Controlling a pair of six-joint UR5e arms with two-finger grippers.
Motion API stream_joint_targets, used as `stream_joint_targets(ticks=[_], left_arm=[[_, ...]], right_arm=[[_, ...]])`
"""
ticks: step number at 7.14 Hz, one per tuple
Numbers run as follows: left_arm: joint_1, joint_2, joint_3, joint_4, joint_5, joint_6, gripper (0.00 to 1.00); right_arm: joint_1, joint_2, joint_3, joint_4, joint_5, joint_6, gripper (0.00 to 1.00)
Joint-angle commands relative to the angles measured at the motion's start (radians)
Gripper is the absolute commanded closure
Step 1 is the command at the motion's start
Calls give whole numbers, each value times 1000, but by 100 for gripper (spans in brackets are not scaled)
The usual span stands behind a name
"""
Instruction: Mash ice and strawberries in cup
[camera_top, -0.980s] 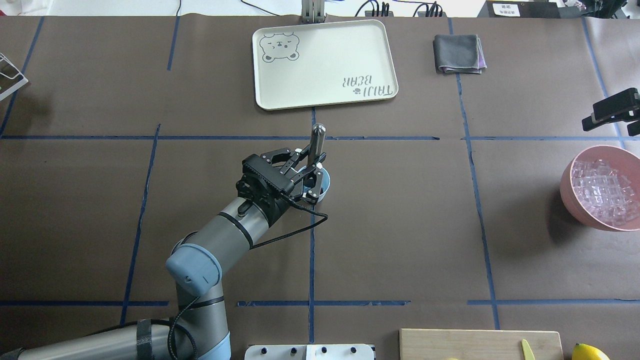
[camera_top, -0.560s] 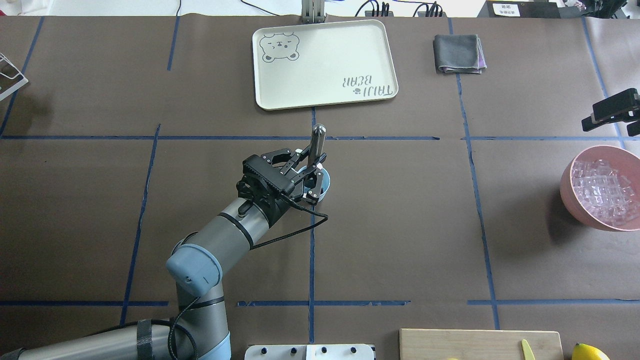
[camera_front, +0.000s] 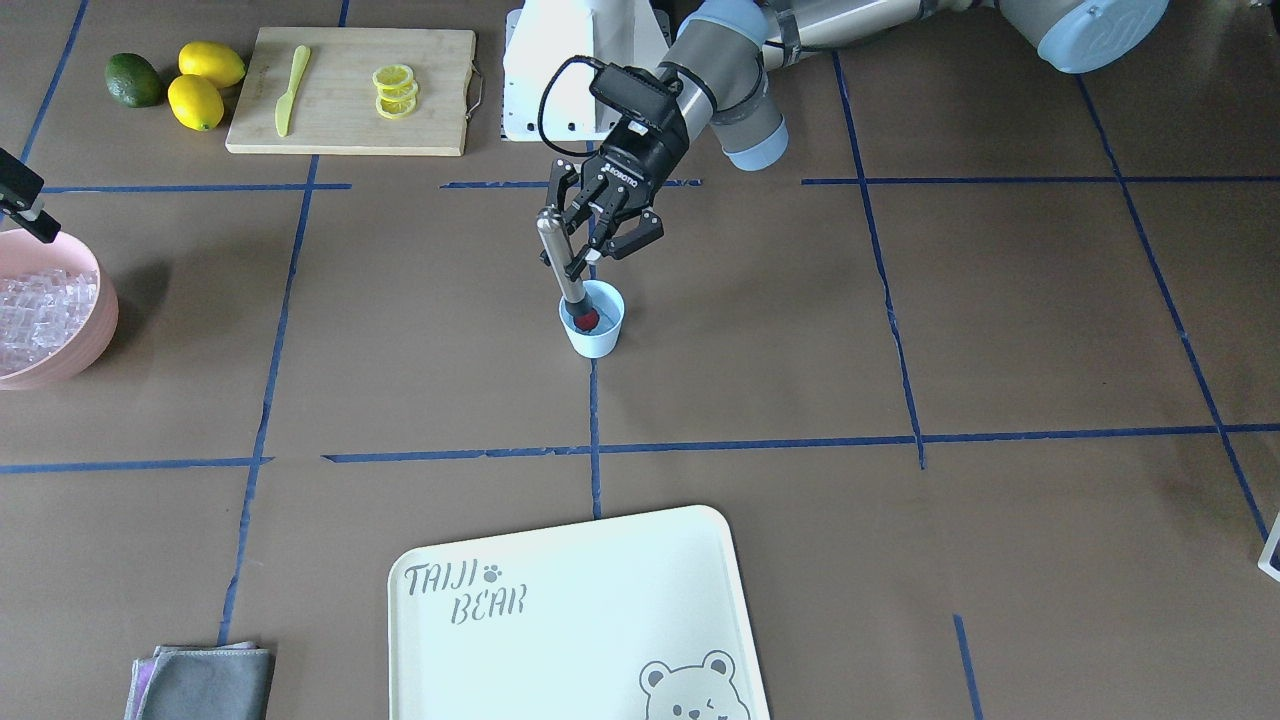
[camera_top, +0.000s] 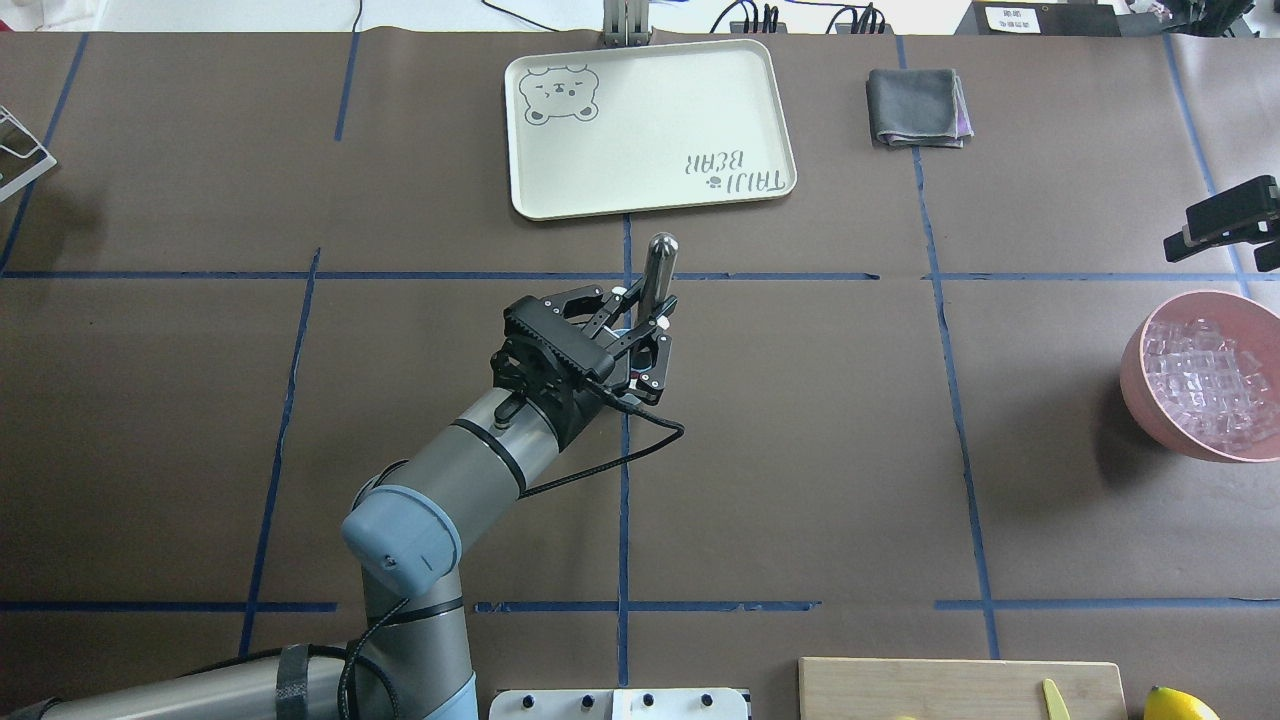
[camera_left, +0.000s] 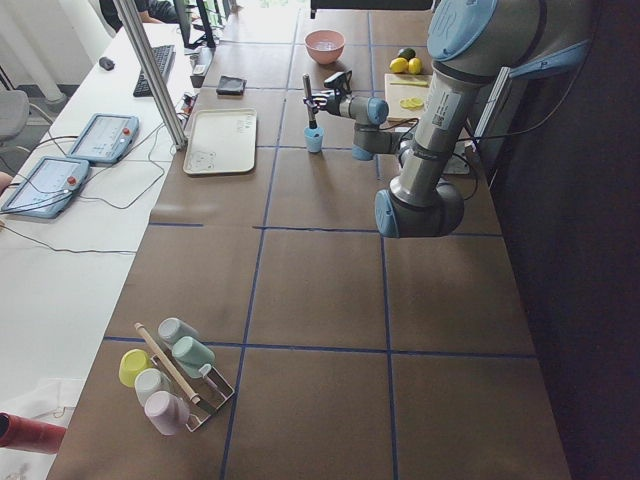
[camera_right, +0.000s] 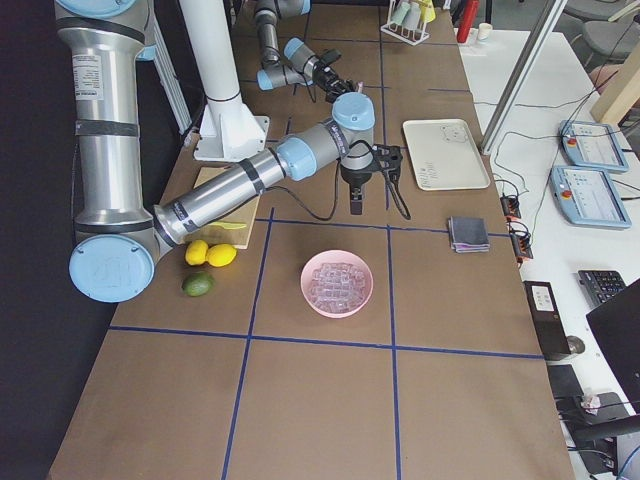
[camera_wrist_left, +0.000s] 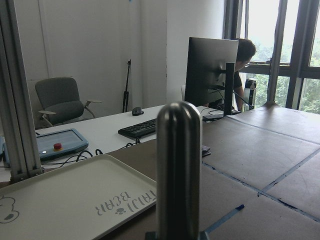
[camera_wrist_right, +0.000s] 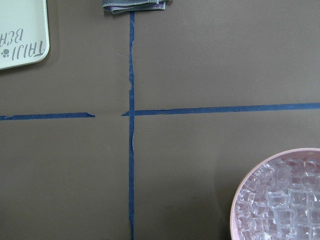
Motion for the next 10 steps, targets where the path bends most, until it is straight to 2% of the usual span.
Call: stream_joint_targets(ticks=[1,2,3,5,6,8,9,10], left_arm=[[4,0,-322,474,-7,-3,100],[2,1,-409,628,-9,-7,100],[-2,23,-440,665,-11,-7,100],[-24,75,-474,659,-23,-30,100],[-60,114,-477,668,-38,-143,100],[-206,195,-495,694,-212,-191,100],[-273,253,-506,697,-254,-192,100],[-361,334,-520,723,-362,-192,100]], right_arm=[[0,0,1,0,1,0,0],[0,0,-1,-2,1,0,0],[0,-1,-2,-2,1,0,1],[0,-3,-2,0,1,-3,0],[0,-3,-2,0,1,-3,0],[0,-11,-2,0,1,-6,0],[0,-12,-2,0,-1,-6,0],[0,-12,-4,0,-1,-8,0]])
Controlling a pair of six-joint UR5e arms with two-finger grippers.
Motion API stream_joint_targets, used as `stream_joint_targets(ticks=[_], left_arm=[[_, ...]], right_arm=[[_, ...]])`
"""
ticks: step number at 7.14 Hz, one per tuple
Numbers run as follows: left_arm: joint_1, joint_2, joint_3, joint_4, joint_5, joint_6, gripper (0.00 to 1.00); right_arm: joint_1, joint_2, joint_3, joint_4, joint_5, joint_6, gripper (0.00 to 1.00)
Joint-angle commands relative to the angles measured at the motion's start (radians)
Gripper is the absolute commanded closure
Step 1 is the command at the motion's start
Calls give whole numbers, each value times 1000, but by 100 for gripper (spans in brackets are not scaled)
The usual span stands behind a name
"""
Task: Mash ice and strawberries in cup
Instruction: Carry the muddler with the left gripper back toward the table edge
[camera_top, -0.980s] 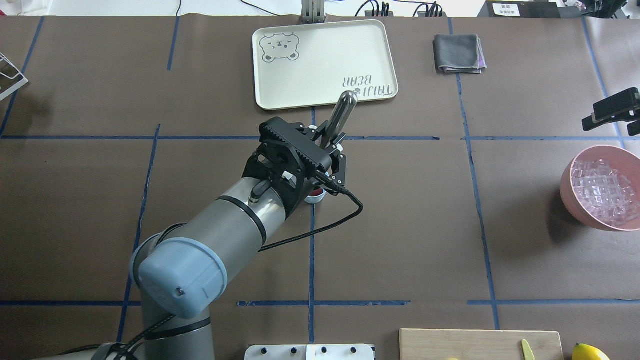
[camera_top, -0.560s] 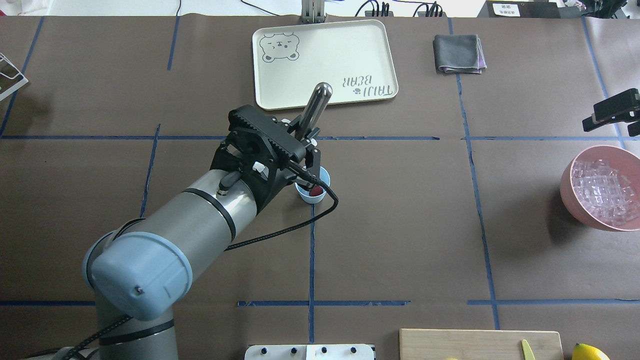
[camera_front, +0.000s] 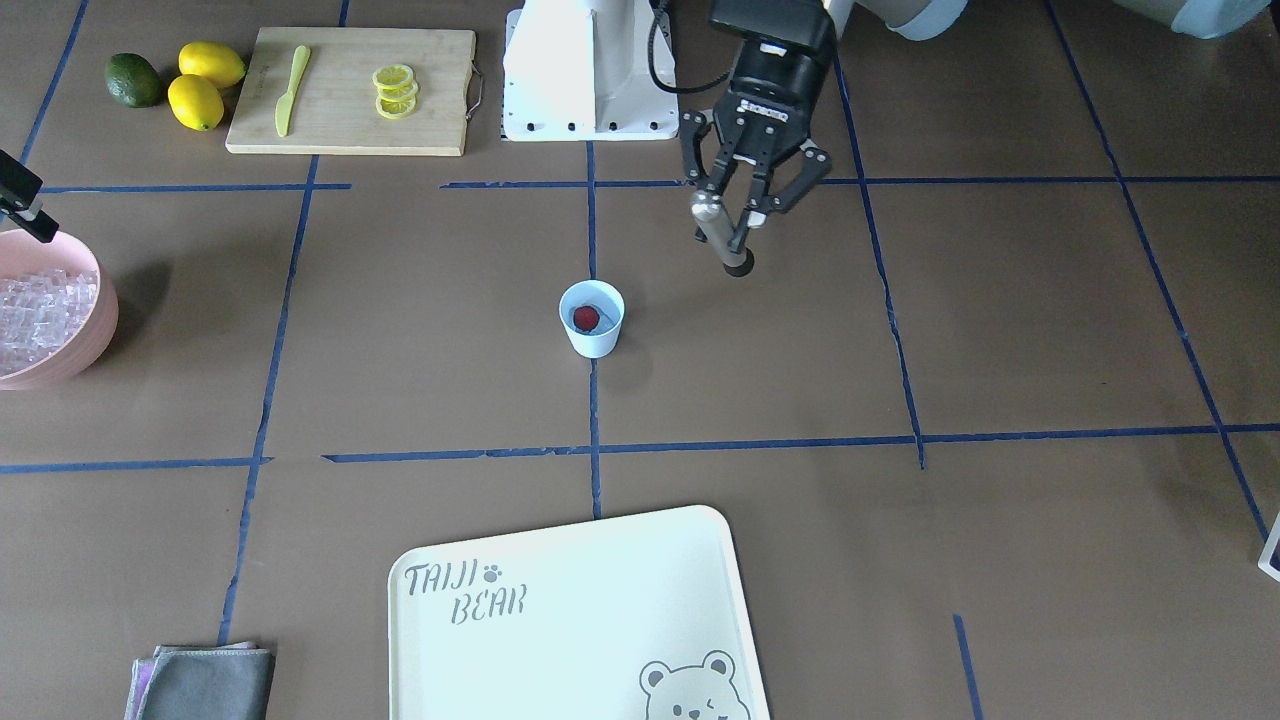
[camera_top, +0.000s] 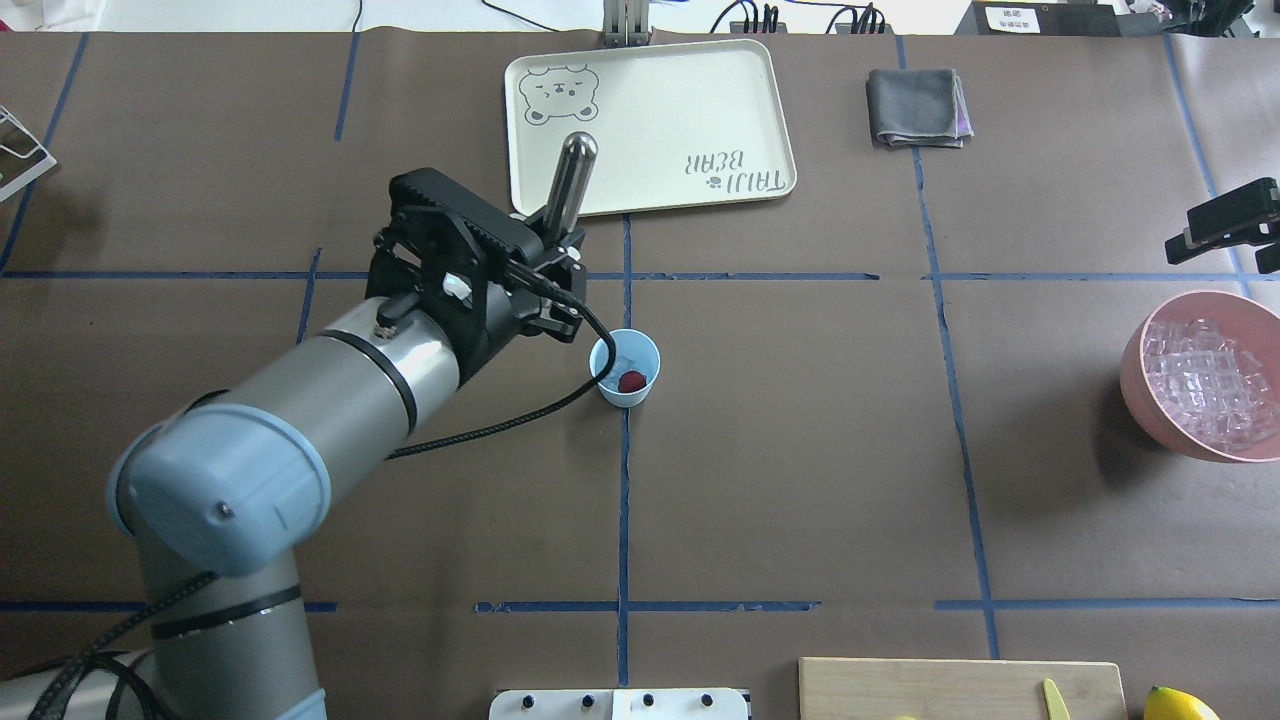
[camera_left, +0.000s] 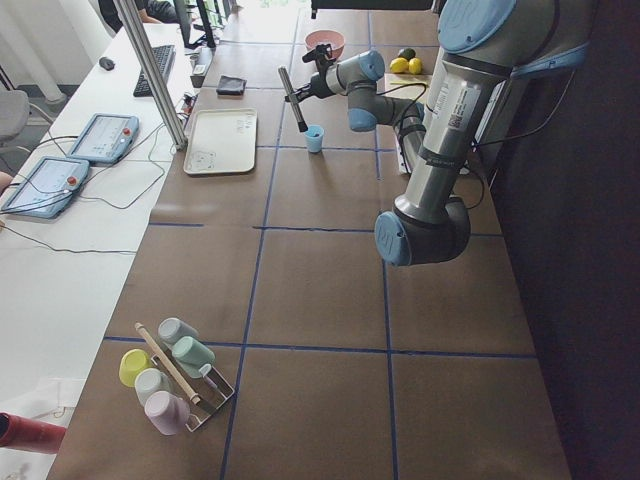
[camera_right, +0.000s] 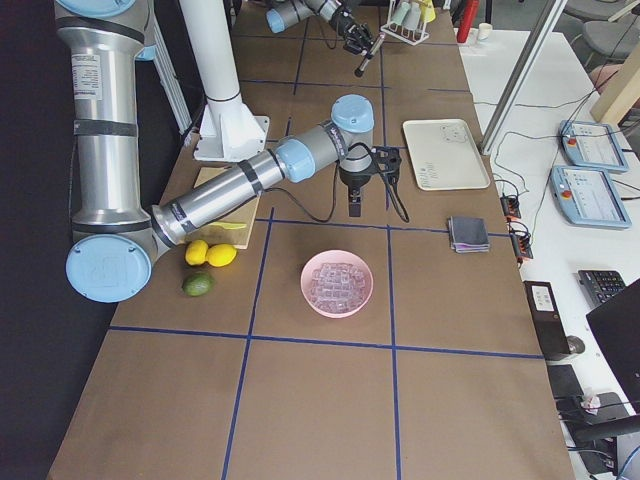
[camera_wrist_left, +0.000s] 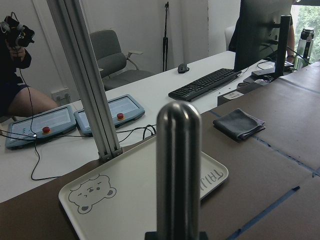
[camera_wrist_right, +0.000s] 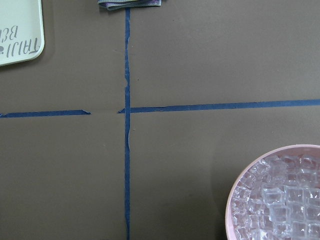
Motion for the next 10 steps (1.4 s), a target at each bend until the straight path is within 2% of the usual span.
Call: stream_joint_targets(ticks=[1,2,4,5,7,8,10], left_arm=[[-208,132,-21,94,-278,-1,100],[-307,184,-22,116,-423,-1,100],[-498,357,7,118,-642,-1,99],[-547,401,88,121,-765,-1,98],[-578,490,266,133,-856,10,100],[-614,481,359,175,-908,11,100],[-618,469,405,300,-927,78,100]], right_arm=[[0,-3,-1,0,-1,-1,0],[0,-3,-1,0,-1,-1,0],[0,-3,-3,0,-4,-1,0],[0,-6,-3,0,-4,-1,0],[2,-12,-3,2,-7,-1,0],[0,-13,-3,3,-10,-1,0],[0,-24,2,6,-11,-1,0]])
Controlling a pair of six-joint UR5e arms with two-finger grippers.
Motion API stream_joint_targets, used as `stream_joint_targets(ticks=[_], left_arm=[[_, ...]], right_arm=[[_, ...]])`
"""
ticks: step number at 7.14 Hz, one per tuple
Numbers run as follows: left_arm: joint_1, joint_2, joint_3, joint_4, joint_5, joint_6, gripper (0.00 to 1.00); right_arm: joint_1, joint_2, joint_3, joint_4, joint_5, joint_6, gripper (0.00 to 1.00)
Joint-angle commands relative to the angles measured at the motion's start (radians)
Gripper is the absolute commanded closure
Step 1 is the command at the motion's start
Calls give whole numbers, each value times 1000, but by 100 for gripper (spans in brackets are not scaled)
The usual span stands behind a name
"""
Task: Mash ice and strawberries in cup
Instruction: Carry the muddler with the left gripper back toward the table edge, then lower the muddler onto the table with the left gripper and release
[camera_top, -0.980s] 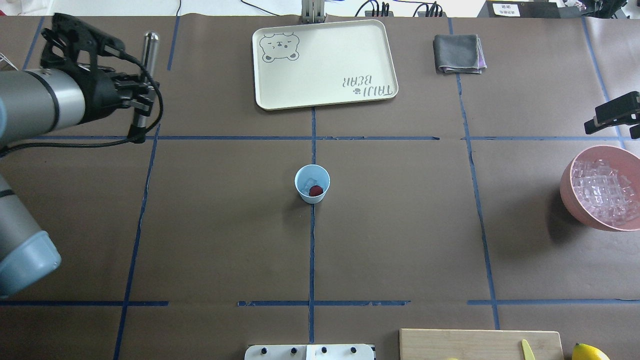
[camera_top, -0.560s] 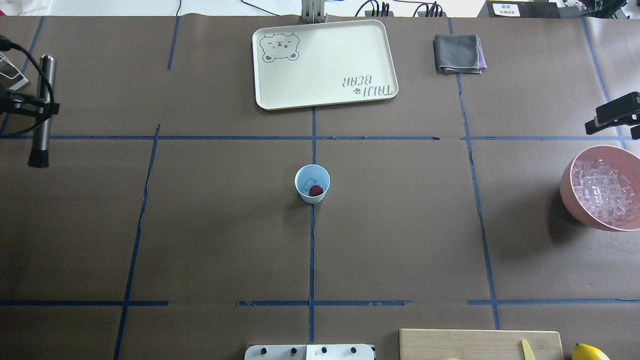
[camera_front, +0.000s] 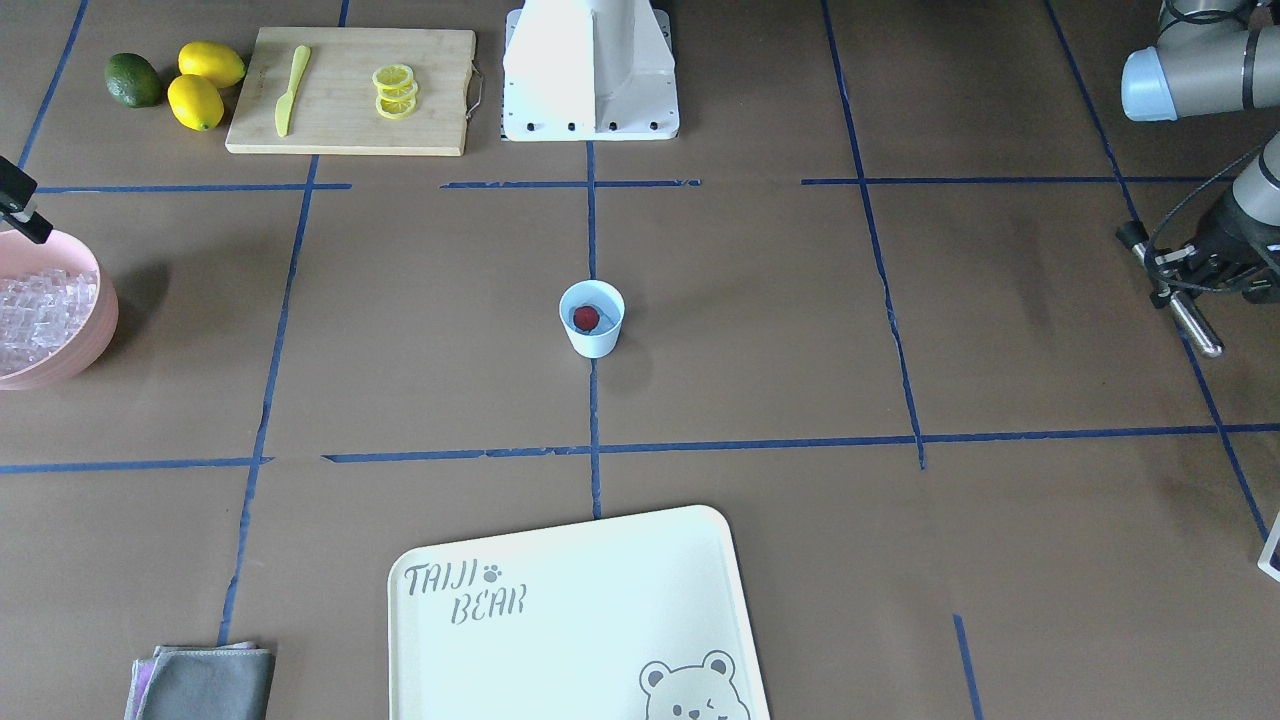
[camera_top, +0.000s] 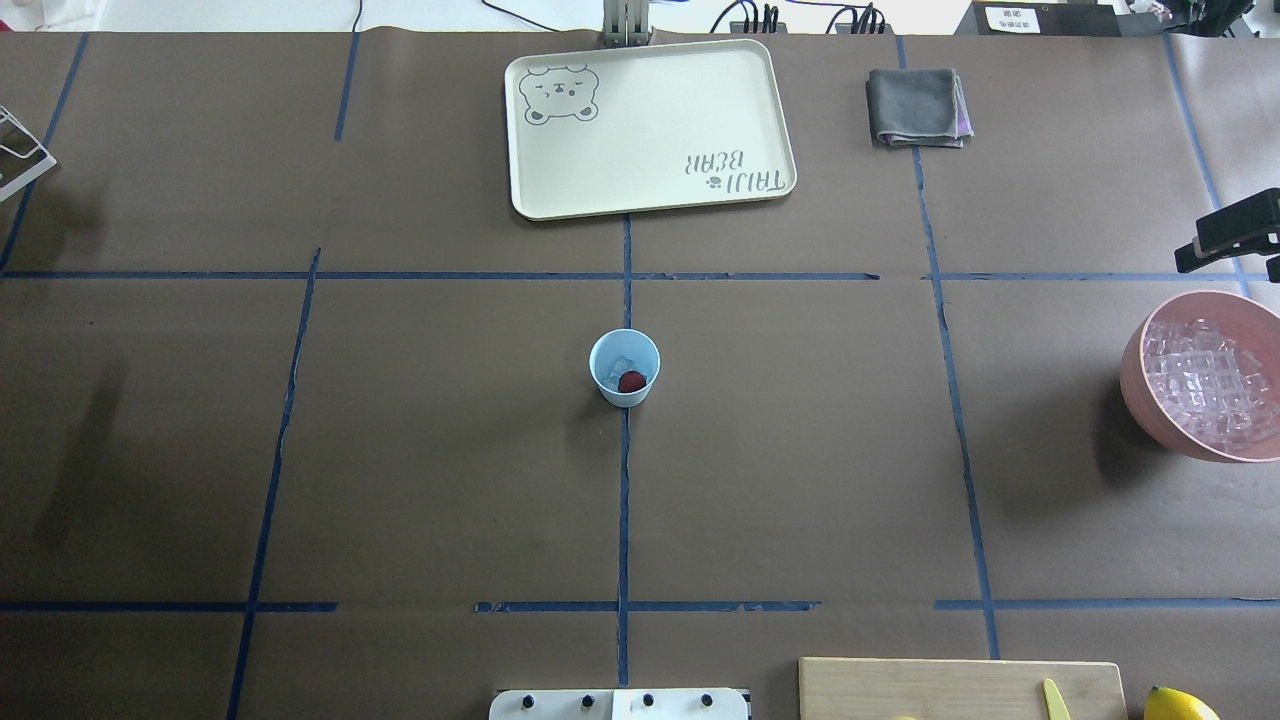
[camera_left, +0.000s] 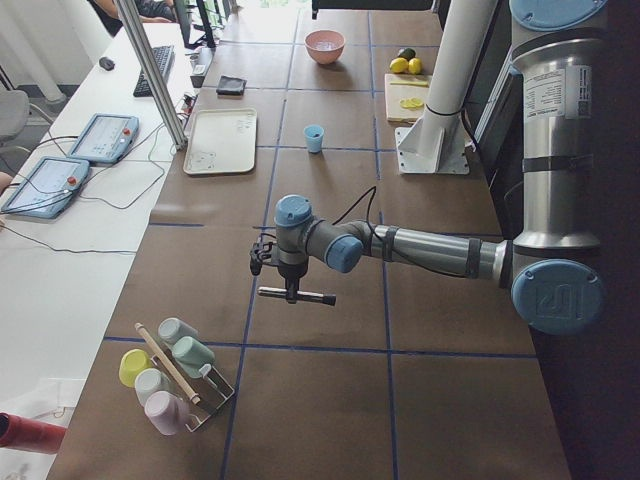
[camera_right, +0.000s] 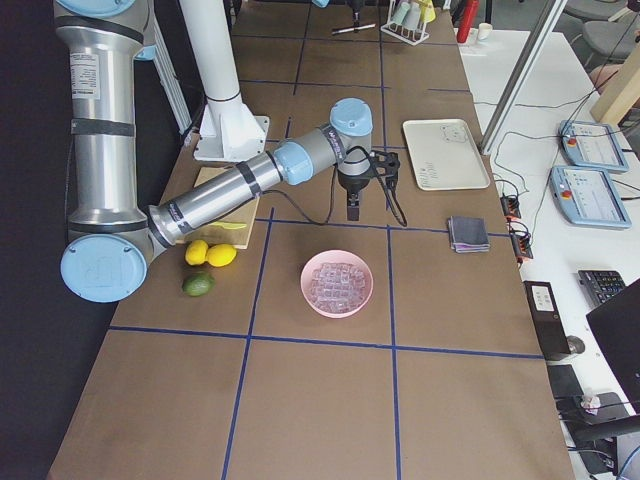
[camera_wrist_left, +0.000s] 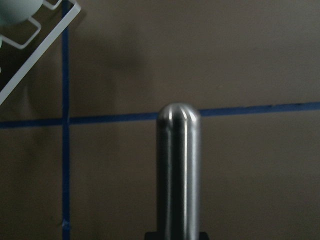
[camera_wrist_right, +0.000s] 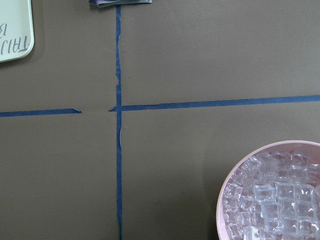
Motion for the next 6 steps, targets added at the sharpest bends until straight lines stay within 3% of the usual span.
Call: stream_joint_targets(ticks=[1,2,6], left_arm=[[-4,-37,70,96,-11,76,100],[-1,-60,137,86,-14,79,100],[66,-85,138,94,-2,93,100]], right_arm=[[-1,-12,4,2,-2,0,0],[-1,-13,4,2,-2,0,0],[-1,-13,5,3,-2,0,0]])
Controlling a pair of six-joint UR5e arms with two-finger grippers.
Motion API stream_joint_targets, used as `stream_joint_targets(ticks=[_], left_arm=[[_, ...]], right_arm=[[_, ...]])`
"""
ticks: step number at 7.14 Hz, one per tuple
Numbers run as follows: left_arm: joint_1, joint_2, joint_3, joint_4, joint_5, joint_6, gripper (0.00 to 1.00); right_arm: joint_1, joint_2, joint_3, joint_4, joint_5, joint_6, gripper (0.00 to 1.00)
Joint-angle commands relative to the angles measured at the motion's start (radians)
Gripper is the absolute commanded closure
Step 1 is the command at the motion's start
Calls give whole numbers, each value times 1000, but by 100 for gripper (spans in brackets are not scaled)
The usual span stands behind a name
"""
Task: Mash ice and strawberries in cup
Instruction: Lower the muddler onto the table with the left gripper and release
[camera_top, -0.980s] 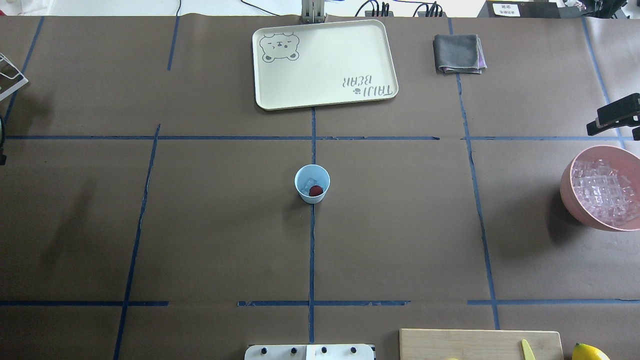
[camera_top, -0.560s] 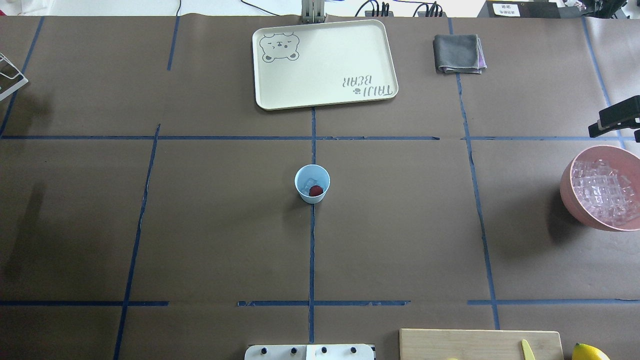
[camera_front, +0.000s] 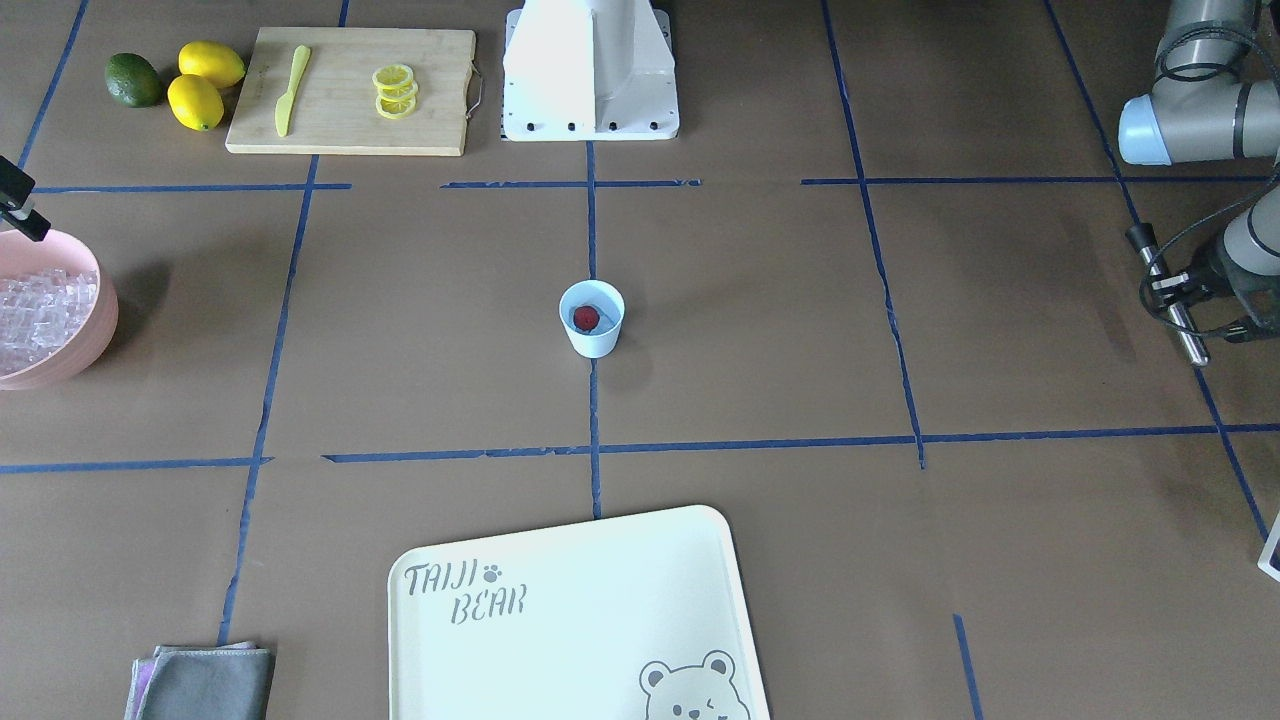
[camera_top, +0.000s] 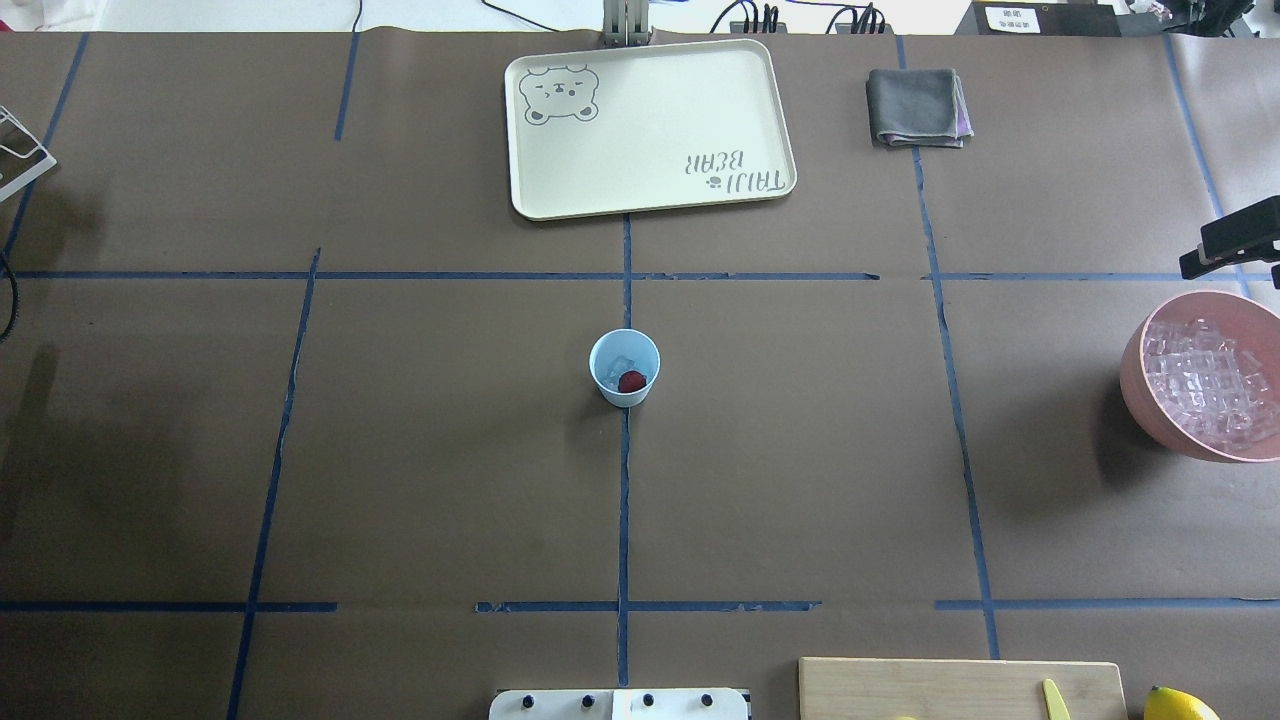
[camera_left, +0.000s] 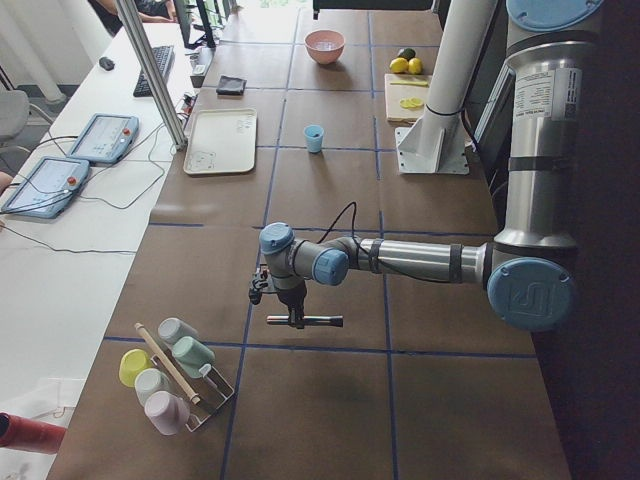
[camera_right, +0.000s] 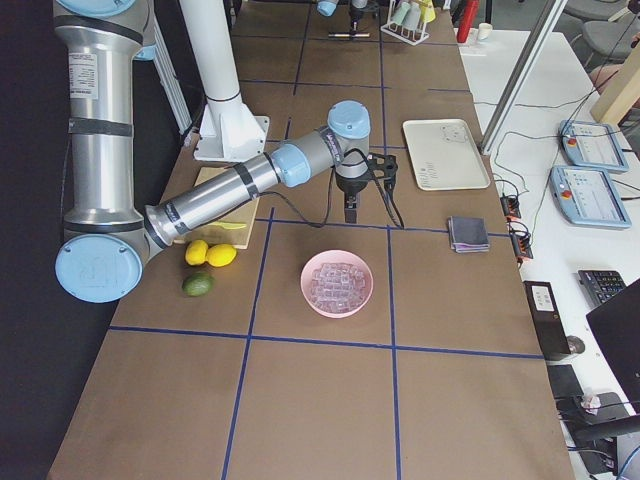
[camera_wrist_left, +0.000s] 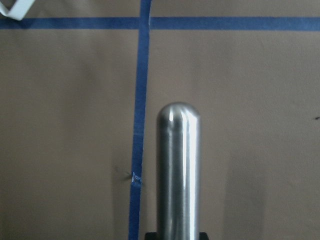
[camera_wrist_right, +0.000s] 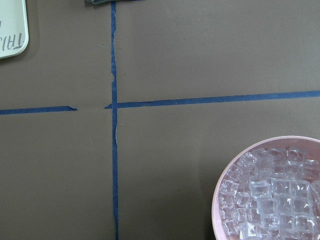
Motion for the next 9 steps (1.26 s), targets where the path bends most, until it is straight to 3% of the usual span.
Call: stream_joint_targets(ticks=[1,3,4,5,6,8,9], left_arm=[[40,-10,6,1,5,1,100],[44,-10,8,2,-2,0,97],[46,-10,13,3,-5,-2,89],[46,-10,14,3,-5,-2,74],[46,-10,23,-2,-7,-2,31],[46,-12,14,-5,-7,-5,0],[44,-12,-12,-7,-8,0,0]], right_arm=[[0,0,4,0,0,2,0],[0,0,2,0,0,2,0],[0,0,2,-1,0,2,0],[0,0,1,0,0,2,0],[0,1,1,-1,0,2,0],[0,0,1,0,0,0,0],[0,0,-1,-1,0,-2,0]])
